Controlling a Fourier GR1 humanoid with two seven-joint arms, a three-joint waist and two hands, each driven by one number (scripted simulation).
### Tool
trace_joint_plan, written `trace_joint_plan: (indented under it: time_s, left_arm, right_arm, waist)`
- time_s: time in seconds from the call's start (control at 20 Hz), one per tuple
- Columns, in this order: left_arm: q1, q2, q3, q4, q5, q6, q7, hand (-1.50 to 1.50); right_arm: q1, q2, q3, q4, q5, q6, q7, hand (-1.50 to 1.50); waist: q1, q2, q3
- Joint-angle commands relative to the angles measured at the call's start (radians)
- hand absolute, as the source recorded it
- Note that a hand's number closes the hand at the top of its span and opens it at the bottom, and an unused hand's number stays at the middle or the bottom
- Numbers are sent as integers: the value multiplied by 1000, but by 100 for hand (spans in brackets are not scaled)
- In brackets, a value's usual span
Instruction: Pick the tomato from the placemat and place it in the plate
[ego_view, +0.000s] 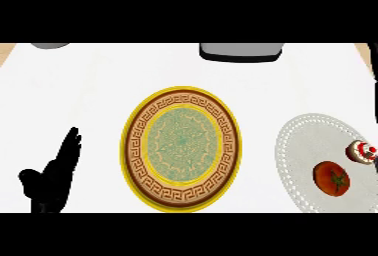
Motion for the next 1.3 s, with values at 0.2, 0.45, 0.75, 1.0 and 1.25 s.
trace_joint_plan:
  time_s: [0.2,0.45,0.75,1.0,1.25]
  left_arm:
    - [-226,78,37,-85,-56,-62,-28,0]
    - [-257,109,62,-100,-30,-103,-9,0]
    - [-326,119,88,-75,-10,-159,29,0]
    - [-345,91,101,-97,-48,-169,75,0]
    - [-311,91,121,-92,-60,-177,52,0]
  right_arm:
    - [10,74,362,-144,55,270,-121,150]
    - [133,-113,461,-47,584,49,-83,150]
    - [407,199,469,5,412,-149,-478,-150]
    - [527,110,353,-100,343,-89,-645,-150]
    - [654,-72,246,-342,413,-112,-456,-150]
  waist:
    - [-5,-37,29]
    - [-42,-37,26]
    - [-31,-33,31]
    - [-19,-36,28]
    - [-27,-40,26]
